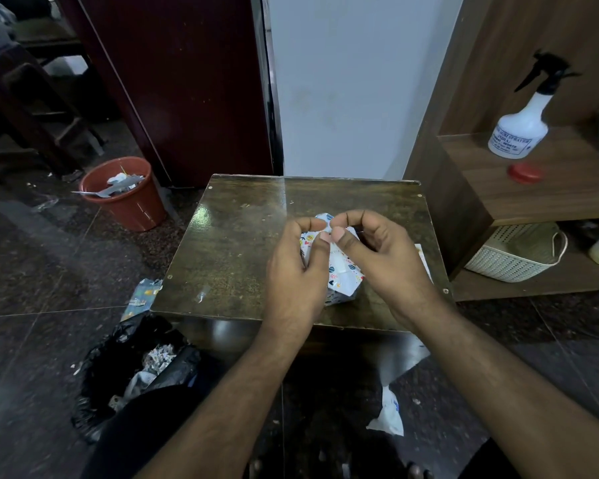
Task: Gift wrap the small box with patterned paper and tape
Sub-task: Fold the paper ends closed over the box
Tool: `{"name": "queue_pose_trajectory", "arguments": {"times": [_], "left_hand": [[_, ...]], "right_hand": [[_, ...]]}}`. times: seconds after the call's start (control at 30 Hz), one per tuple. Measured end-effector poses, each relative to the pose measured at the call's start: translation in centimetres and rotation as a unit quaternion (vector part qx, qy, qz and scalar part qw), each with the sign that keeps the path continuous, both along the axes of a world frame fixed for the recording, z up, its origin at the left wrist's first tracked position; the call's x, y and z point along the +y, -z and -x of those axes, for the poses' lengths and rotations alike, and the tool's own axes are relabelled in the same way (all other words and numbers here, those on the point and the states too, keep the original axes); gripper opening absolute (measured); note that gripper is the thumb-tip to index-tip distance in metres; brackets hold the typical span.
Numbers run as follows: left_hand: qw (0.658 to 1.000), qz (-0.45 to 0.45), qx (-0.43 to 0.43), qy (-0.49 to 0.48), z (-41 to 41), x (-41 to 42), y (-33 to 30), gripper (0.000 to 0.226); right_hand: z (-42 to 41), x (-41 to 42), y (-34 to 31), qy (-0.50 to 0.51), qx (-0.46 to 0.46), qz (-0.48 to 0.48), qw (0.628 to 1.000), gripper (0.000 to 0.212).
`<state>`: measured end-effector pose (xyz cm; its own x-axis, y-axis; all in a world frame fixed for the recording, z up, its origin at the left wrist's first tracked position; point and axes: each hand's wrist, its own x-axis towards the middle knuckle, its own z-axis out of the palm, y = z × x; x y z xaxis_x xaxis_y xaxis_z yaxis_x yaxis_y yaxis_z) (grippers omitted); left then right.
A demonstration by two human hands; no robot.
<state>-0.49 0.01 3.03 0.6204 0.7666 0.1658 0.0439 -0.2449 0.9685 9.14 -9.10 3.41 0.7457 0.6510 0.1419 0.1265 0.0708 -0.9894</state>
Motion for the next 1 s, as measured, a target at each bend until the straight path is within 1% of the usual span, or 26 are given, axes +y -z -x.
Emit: {"name": "queue_pose_trajectory", "arguments": {"times": [0.13, 0.23, 0.3, 0.37, 0.4, 0.47, 0.5, 0.53, 0.63, 0.77, 0.9, 1.0], "left_hand": [[0.998, 0.038, -0.005, 0.041, 0.5, 0.1, -0.1, 0.017], [0.993, 0.078, -0.056, 0.070, 0.7, 0.2, -0.1, 0.029], [0.983, 0.134, -0.092, 0.080, 0.6, 0.4, 0.1, 0.038], [0.969, 0.204, -0.116, 0.073, 0.3, 0.6, 0.0, 0.042], [0.961, 0.237, -0.125, 0.064, 0.3, 0.7, -0.2, 0.040], [0.943, 0.299, -0.140, 0.044, 0.2, 0.7, -0.7, 0.027], [0.935, 0.323, -0.141, 0.043, 0.3, 0.8, -0.9, 0.021], [0.932, 0.334, -0.131, 0.047, 0.3, 0.8, -1.0, 0.020], [0.943, 0.314, -0.086, 0.069, 0.3, 0.8, -0.8, 0.025], [0.959, 0.272, -0.072, 0.042, 0.1, 0.9, -0.6, 0.019], [0.961, 0.264, -0.077, 0.039, 0.0, 0.7, -0.6, 0.015], [0.950, 0.294, -0.095, 0.051, 0.1, 0.7, -0.8, 0.011]], "right_hand": [[-0.1, -0.5, 0.4, -0.037, 0.054, 0.017, 0.998, 0.016], [0.1, -0.5, 0.3, -0.044, 0.076, 0.010, 0.996, 0.018], [0.2, -0.4, 0.2, -0.041, 0.077, 0.005, 0.996, 0.017], [0.2, -0.3, 0.1, -0.040, 0.084, -0.003, 0.996, 0.017], [0.1, -0.3, 0.1, -0.040, 0.084, -0.003, 0.996, 0.017], [-0.1, -0.3, 0.1, -0.037, 0.077, 0.003, 0.996, 0.017], [-0.1, -0.2, 0.1, -0.034, 0.076, 0.003, 0.997, 0.017], [-0.1, -0.2, 0.2, -0.032, 0.078, 0.001, 0.996, 0.016], [-0.1, -0.3, 0.3, -0.032, 0.081, -0.007, 0.996, 0.017], [0.0, -0.2, 0.2, -0.028, 0.089, -0.025, 0.995, 0.023], [-0.1, 0.0, 0.3, -0.024, 0.150, -0.040, 0.988, 0.039], [-0.5, -0.1, 0.3, -0.055, 0.205, -0.055, 0.976, 0.040]]}}
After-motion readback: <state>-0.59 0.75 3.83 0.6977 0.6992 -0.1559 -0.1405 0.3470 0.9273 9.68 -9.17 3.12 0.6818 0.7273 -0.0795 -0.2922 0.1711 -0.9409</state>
